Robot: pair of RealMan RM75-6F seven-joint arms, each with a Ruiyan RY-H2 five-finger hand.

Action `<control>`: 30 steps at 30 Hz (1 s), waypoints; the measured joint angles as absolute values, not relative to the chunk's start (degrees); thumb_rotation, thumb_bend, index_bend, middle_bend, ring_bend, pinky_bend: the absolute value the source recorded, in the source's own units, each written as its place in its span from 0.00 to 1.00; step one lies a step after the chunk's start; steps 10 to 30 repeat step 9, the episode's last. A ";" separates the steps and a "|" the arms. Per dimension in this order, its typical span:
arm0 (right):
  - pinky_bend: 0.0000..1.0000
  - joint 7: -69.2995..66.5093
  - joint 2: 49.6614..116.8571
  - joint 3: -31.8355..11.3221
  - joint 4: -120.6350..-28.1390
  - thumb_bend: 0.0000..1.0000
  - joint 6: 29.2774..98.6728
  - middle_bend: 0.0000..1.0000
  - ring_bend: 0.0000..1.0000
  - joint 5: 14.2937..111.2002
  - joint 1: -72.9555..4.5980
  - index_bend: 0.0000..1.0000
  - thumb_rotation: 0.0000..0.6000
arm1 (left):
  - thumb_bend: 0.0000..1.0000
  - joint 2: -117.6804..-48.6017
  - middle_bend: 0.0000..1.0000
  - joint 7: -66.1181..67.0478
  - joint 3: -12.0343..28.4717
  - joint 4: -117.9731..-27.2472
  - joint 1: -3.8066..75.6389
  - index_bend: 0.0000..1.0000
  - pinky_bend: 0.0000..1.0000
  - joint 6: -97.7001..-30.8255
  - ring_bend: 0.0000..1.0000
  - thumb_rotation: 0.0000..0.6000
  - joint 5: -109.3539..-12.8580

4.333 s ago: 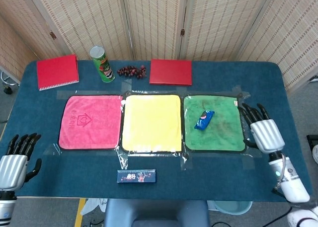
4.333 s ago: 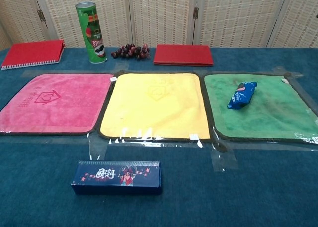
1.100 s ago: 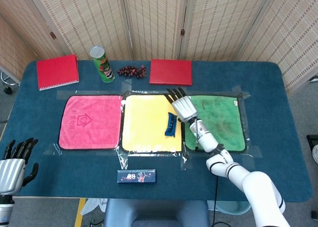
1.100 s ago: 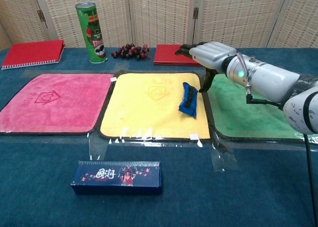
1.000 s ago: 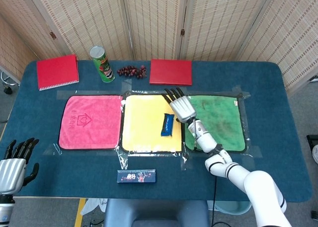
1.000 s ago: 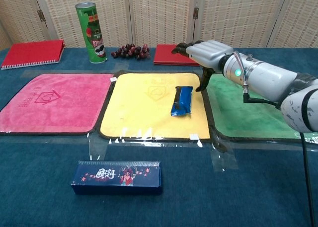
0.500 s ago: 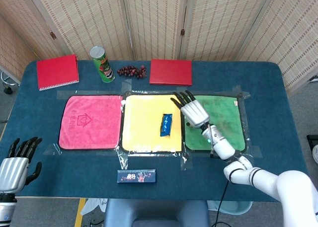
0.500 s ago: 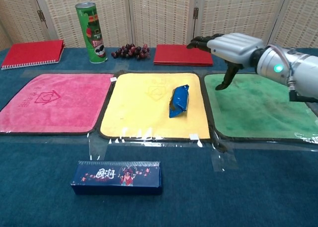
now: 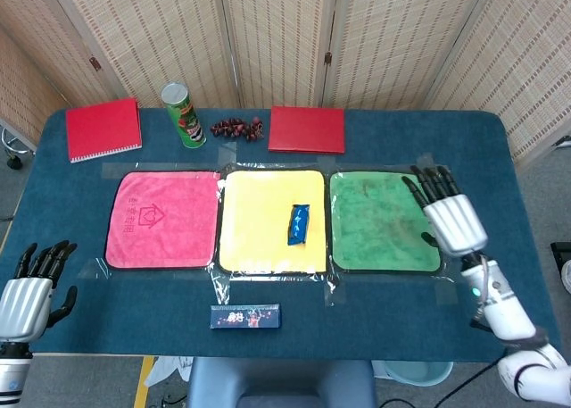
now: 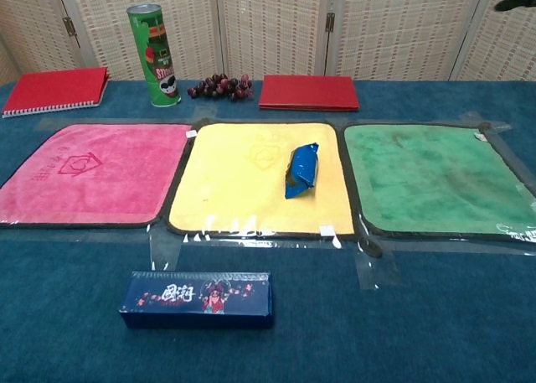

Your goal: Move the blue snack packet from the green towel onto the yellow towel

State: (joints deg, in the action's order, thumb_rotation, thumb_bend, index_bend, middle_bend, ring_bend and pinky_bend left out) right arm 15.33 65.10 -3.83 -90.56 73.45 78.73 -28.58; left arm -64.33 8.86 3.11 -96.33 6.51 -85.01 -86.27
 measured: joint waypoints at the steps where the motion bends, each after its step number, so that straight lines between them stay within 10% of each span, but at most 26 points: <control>1: 0.00 14.57 64.09 -3.27 -91.52 0.12 75.65 0.00 0.00 78.81 -26.42 0.00 1.00 | 0.51 -64.40 0.14 8.74 3.16 -96.31 6.53 0.14 0.05 -85.04 0.17 1.00 -86.22; 9: 0.00 7.04 61.86 0.61 -94.09 0.12 88.24 0.00 0.00 80.72 -13.54 0.00 1.00 | 0.52 -64.79 0.14 9.23 3.13 -96.95 6.99 0.14 0.05 -84.73 0.17 1.00 -86.58; 30: 0.00 7.04 61.86 0.61 -94.09 0.12 88.24 0.00 0.00 80.72 -13.54 0.00 1.00 | 0.52 -64.79 0.14 9.23 3.13 -96.95 6.99 0.14 0.05 -84.73 0.17 1.00 -86.58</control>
